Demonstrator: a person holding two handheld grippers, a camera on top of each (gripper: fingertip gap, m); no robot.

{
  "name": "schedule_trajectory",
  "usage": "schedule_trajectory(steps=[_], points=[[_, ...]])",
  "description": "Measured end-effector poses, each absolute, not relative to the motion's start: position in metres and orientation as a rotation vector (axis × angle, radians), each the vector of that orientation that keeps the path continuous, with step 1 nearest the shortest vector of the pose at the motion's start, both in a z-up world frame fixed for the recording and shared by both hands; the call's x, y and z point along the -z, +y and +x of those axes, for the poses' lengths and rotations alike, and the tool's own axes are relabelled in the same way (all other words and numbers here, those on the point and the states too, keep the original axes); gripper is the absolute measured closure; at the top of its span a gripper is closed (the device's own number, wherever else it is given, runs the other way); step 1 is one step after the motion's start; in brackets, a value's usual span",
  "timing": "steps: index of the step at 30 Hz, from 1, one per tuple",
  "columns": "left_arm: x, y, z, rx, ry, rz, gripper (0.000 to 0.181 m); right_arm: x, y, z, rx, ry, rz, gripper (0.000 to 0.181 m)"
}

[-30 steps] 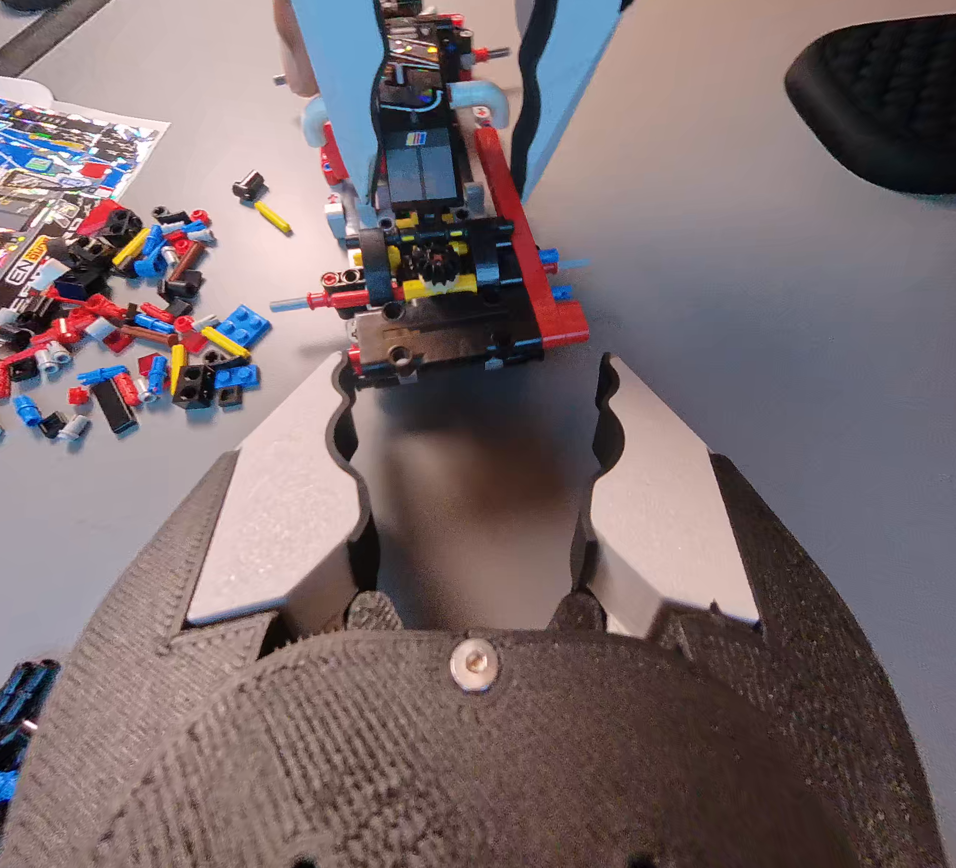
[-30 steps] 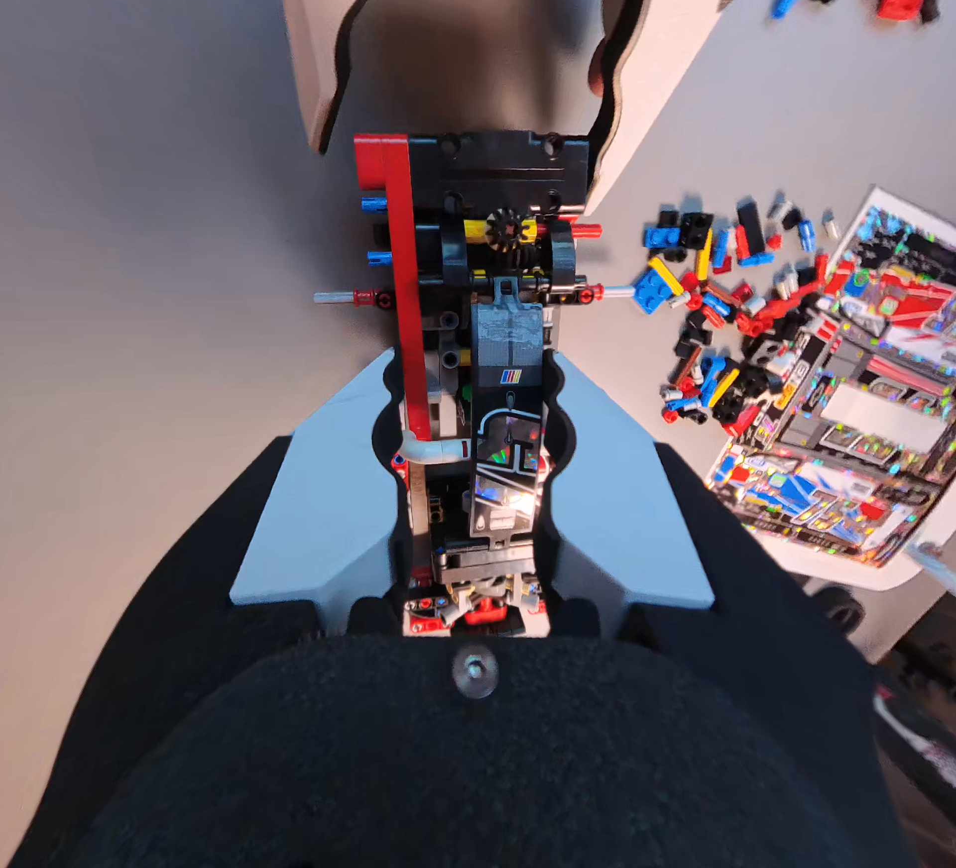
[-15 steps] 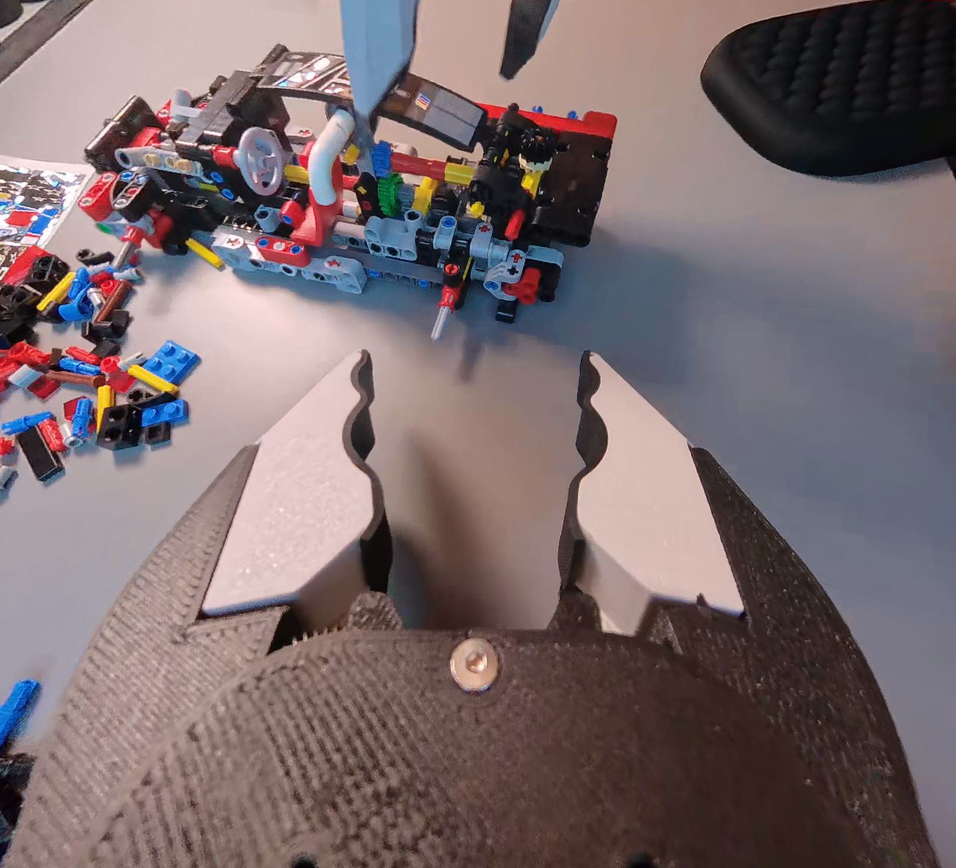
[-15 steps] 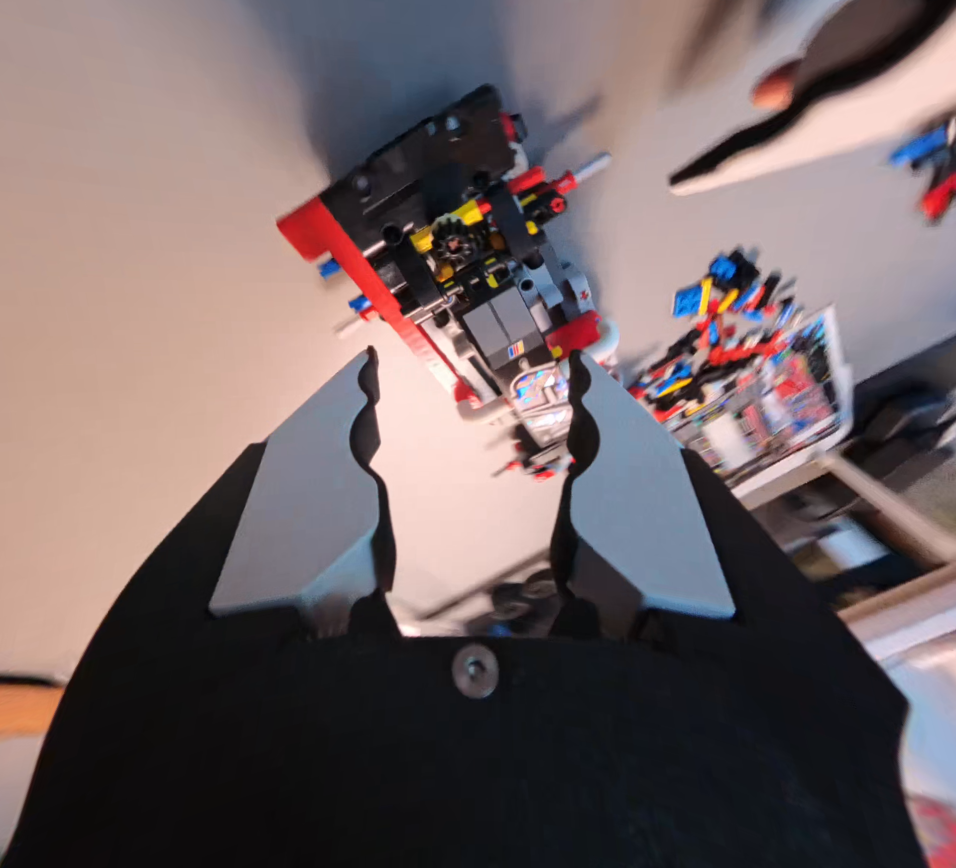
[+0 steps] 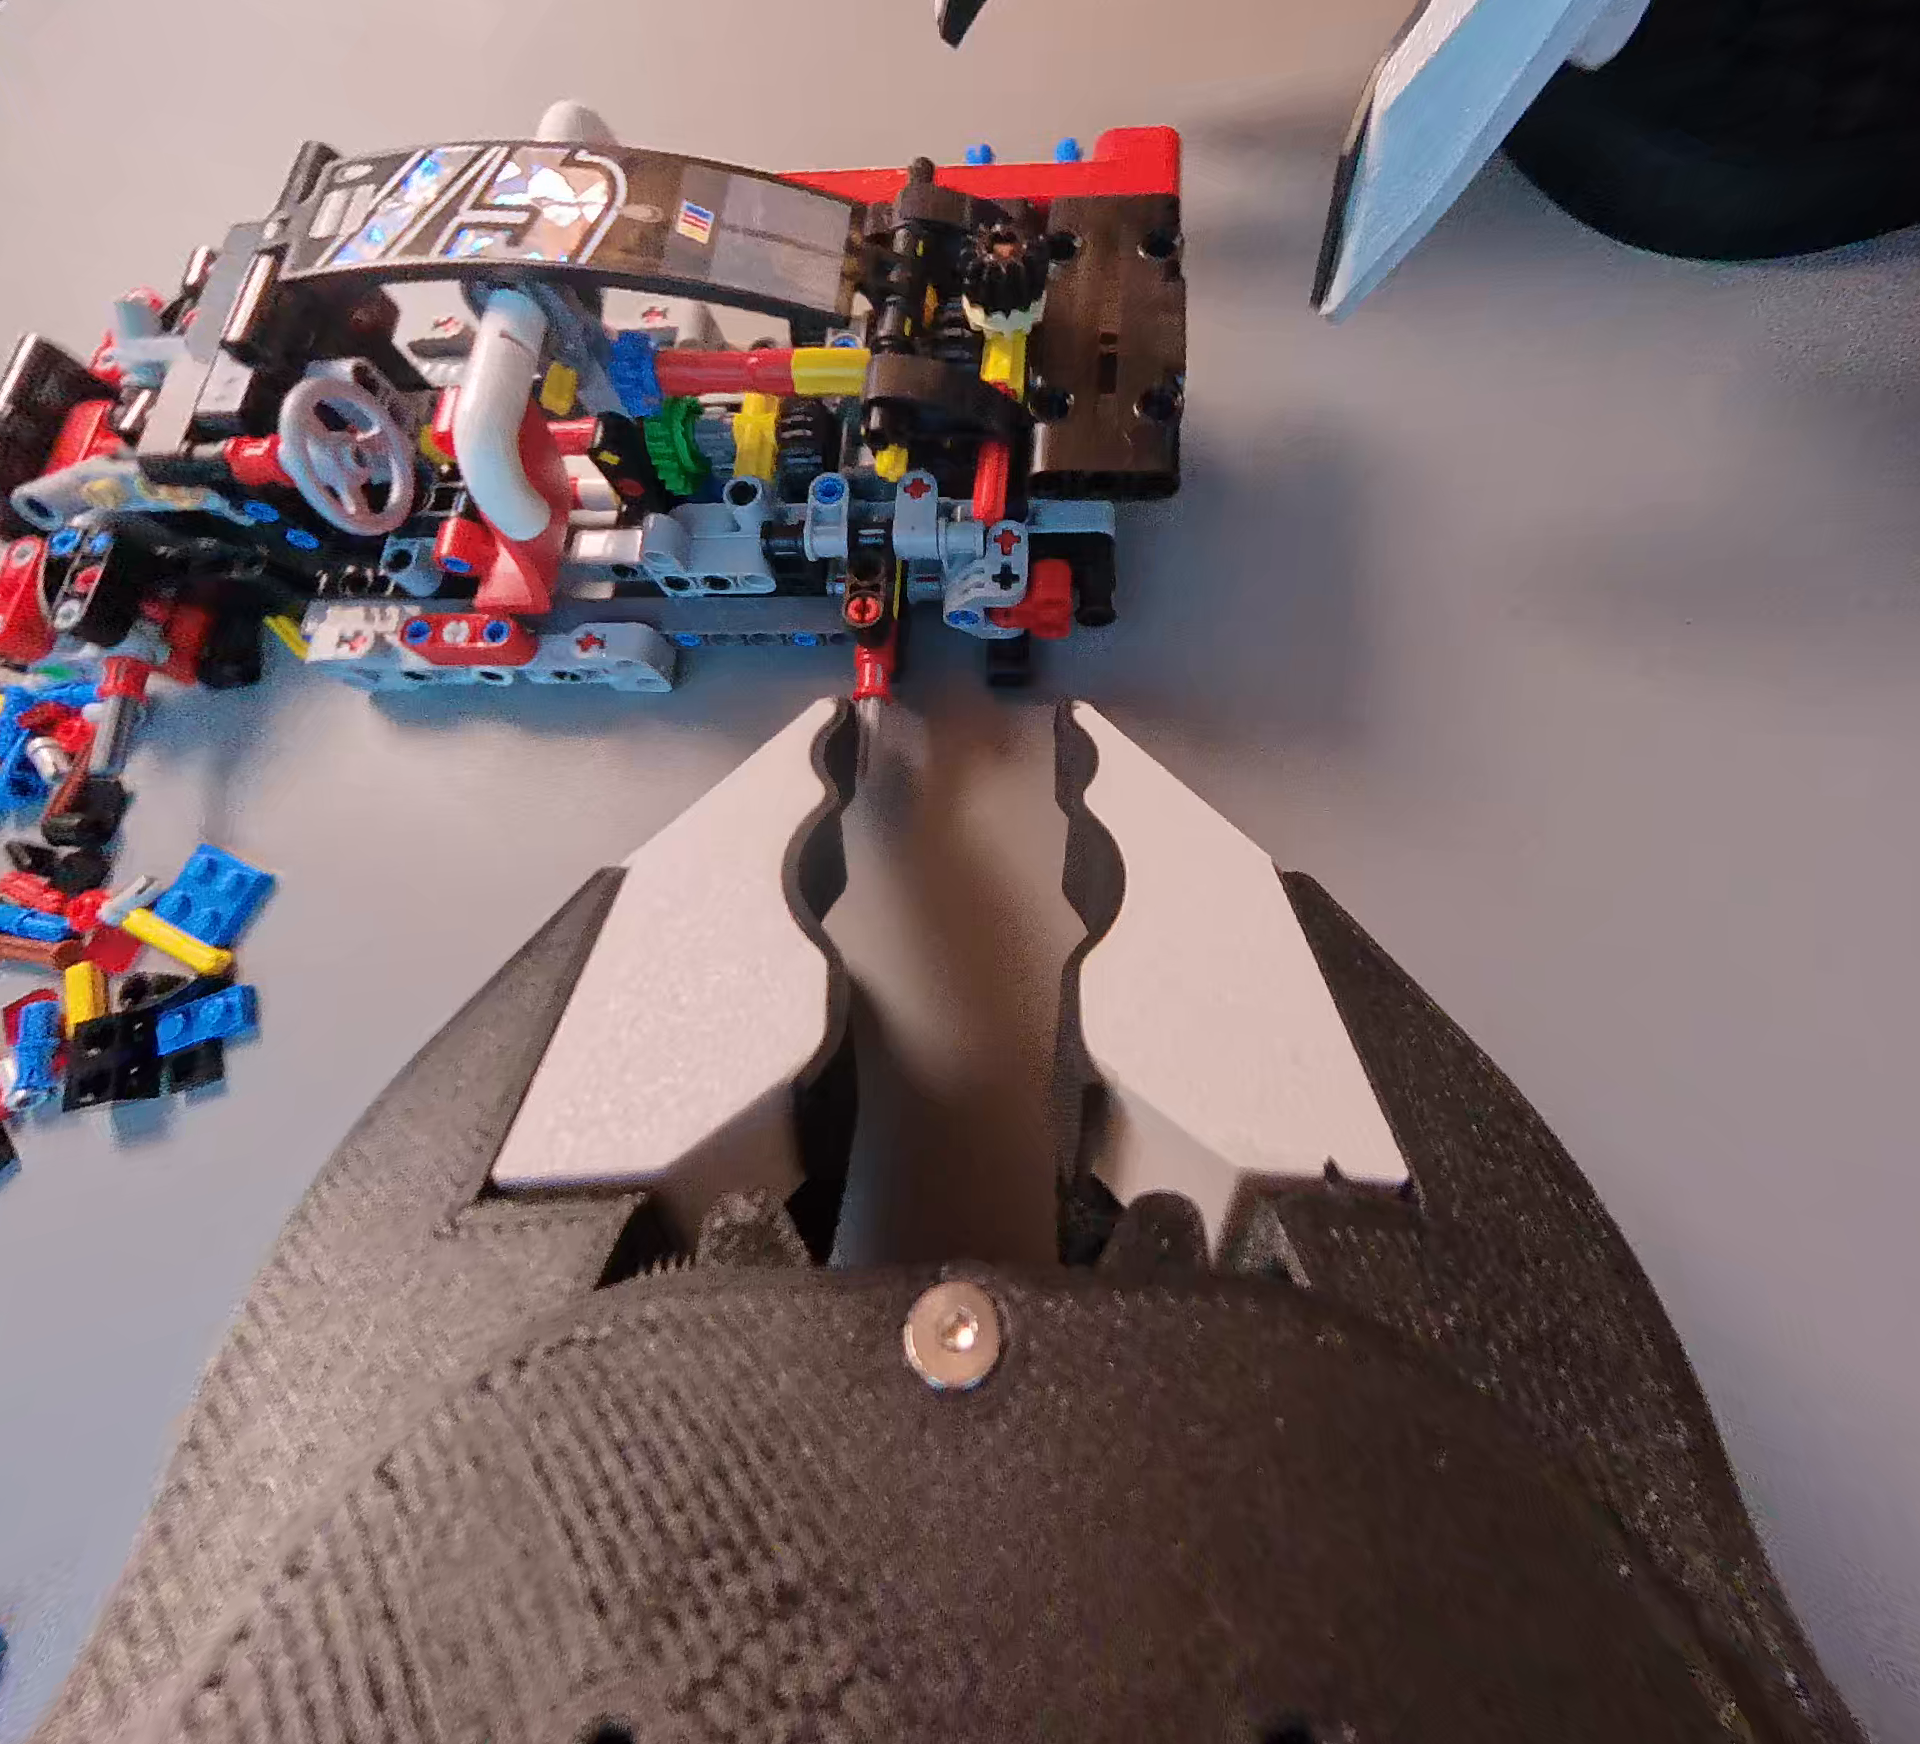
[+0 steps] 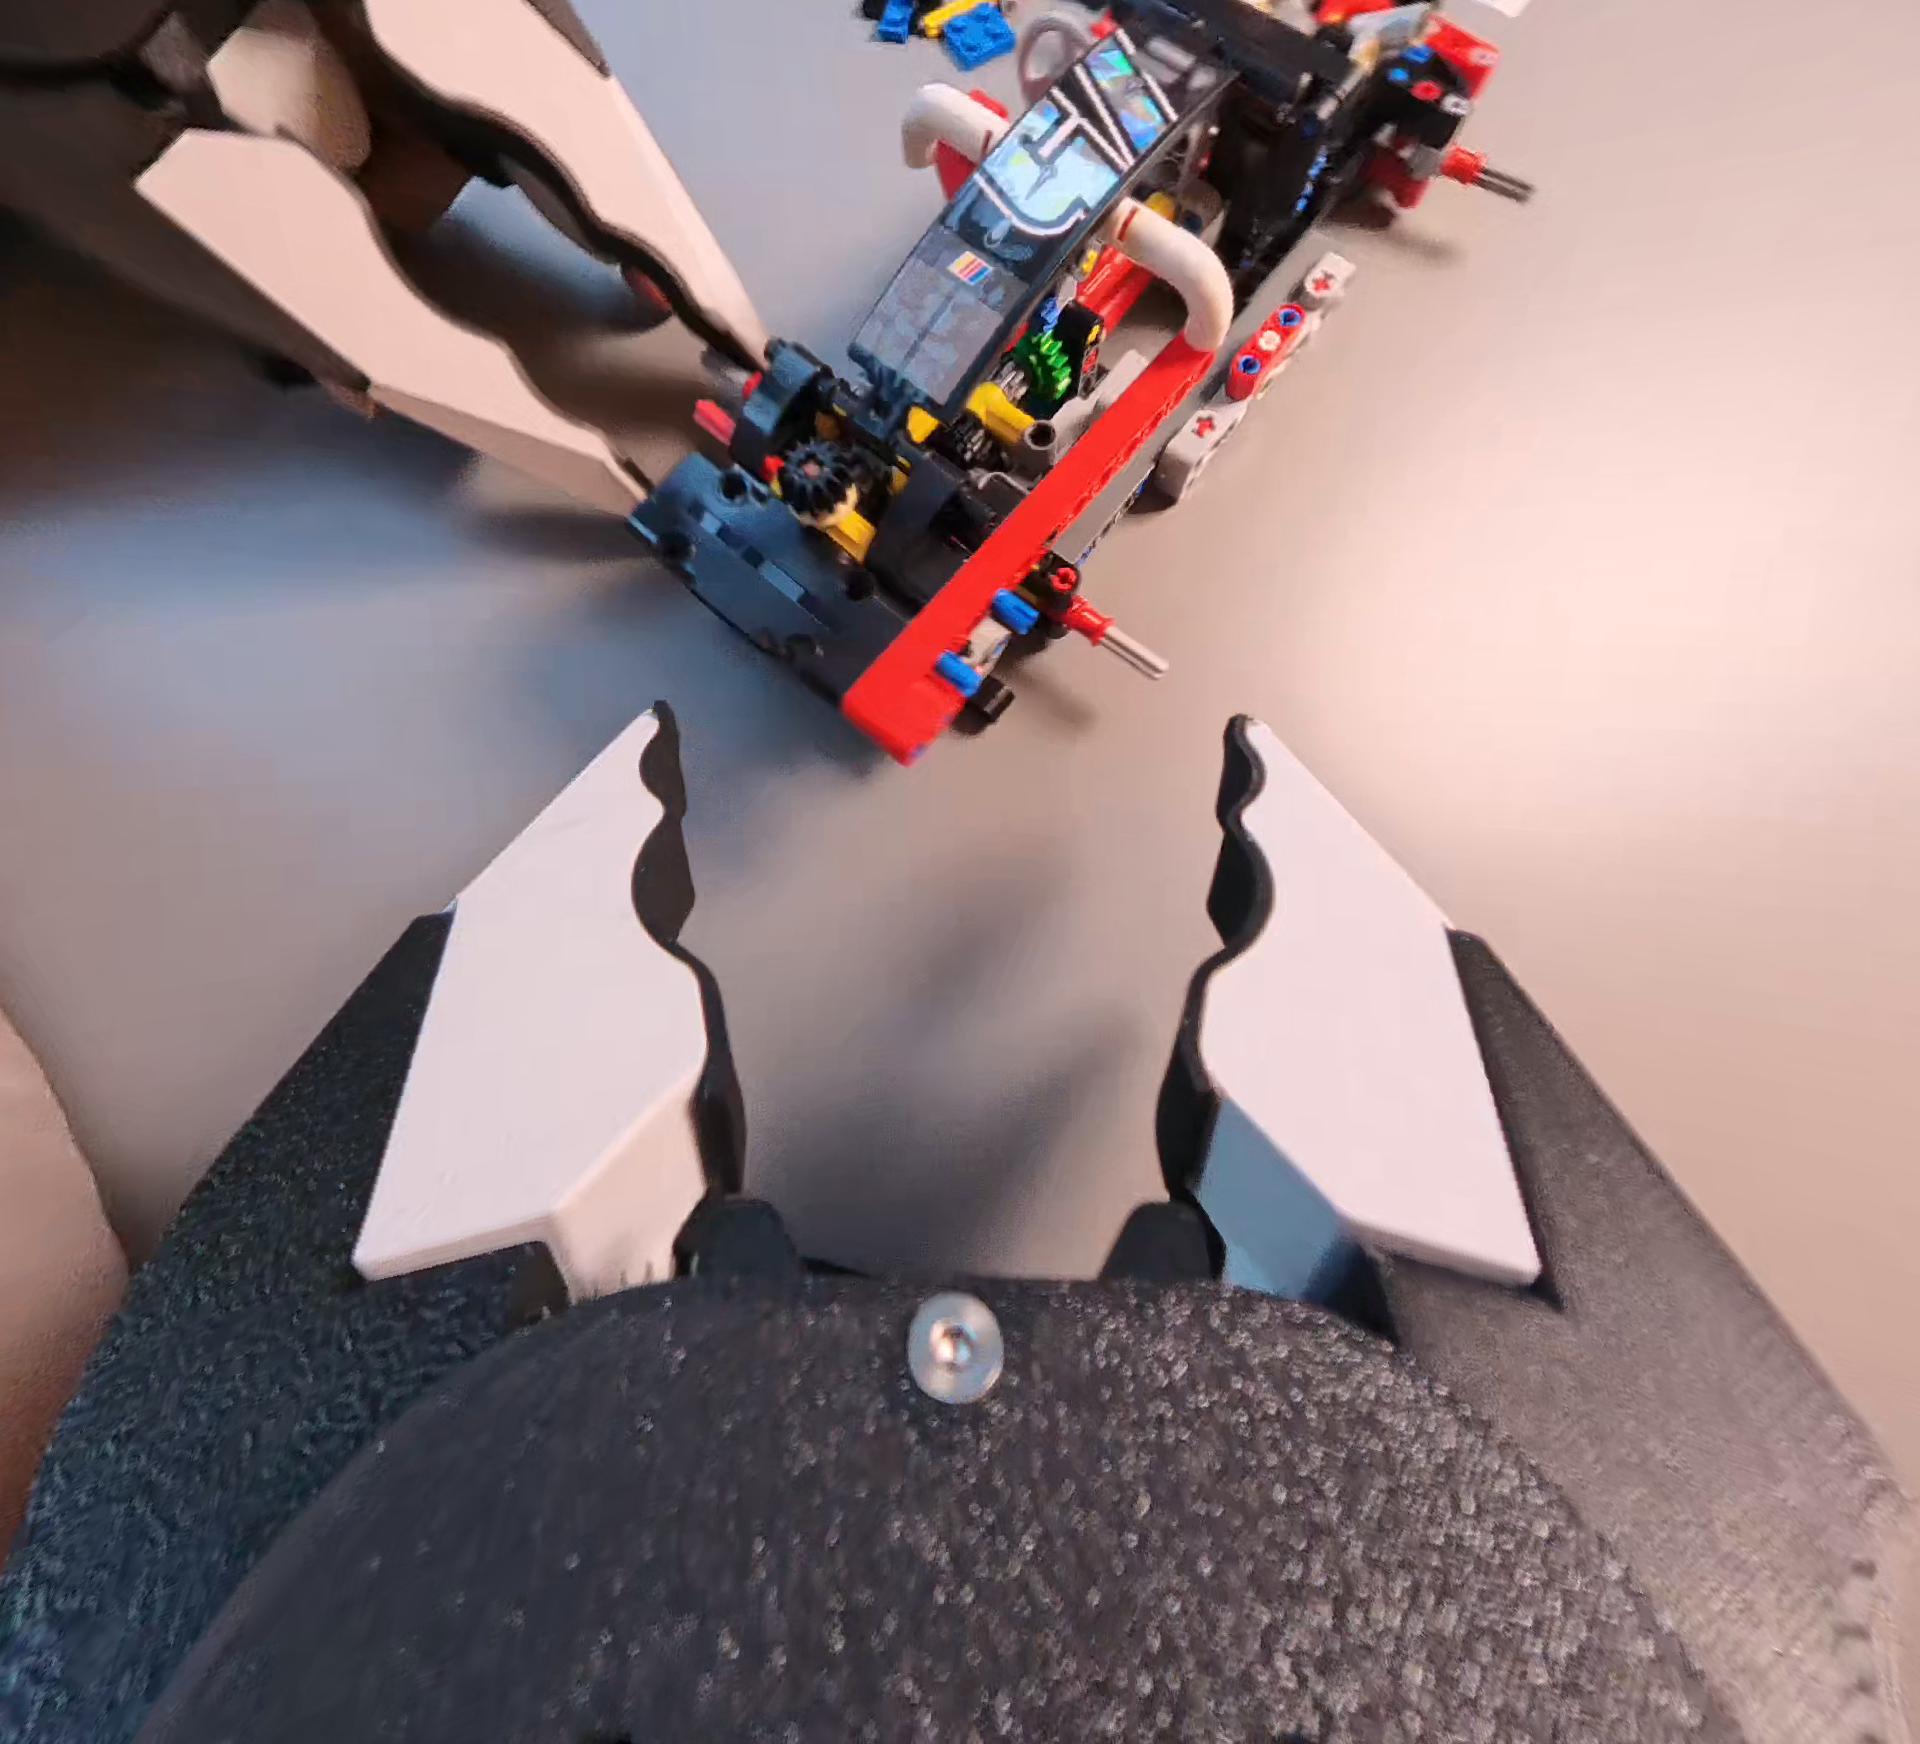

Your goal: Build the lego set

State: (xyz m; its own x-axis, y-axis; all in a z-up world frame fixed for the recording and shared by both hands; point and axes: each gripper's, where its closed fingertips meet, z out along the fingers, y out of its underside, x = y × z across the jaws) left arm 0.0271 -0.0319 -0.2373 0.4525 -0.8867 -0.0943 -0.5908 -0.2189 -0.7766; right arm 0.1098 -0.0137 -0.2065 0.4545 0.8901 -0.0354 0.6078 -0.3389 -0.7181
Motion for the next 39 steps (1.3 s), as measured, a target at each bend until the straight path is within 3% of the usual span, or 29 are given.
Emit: schedule_trajectory(steps=[7,15,20,26,32,33,39], points=[[0.238,-0.068,0.069,0.538,1.404,-1.825,0.142,0.212,-0.024,0.102,-0.520,-1.029,-2.104,0.071],[0.197,-0.046,0.029,0.537,1.154,-1.758,0.133,0.220,-0.007,0.118,-0.485,-1.326,-1.969,0.097],[0.175,-0.014,-0.012,0.463,0.973,-1.760,0.104,0.220,0.012,0.124,-0.611,-1.638,-1.776,0.097],[0.200,-0.006,-0.014,0.527,1.057,-1.904,0.077,0.221,0.019,0.117,-0.748,-1.907,-1.596,0.097],[0.221,-0.011,-0.011,0.478,1.137,-1.918,0.098,0.201,0.019,0.109,-0.760,-1.869,-1.565,0.085],[0.222,-0.009,-0.014,0.463,1.123,-1.924,0.111,0.198,0.017,0.108,-0.750,-1.862,-1.559,0.087],[0.222,-0.011,-0.016,0.421,1.131,-1.910,0.114,0.199,0.021,0.100,-0.567,-1.945,-1.590,0.098]])
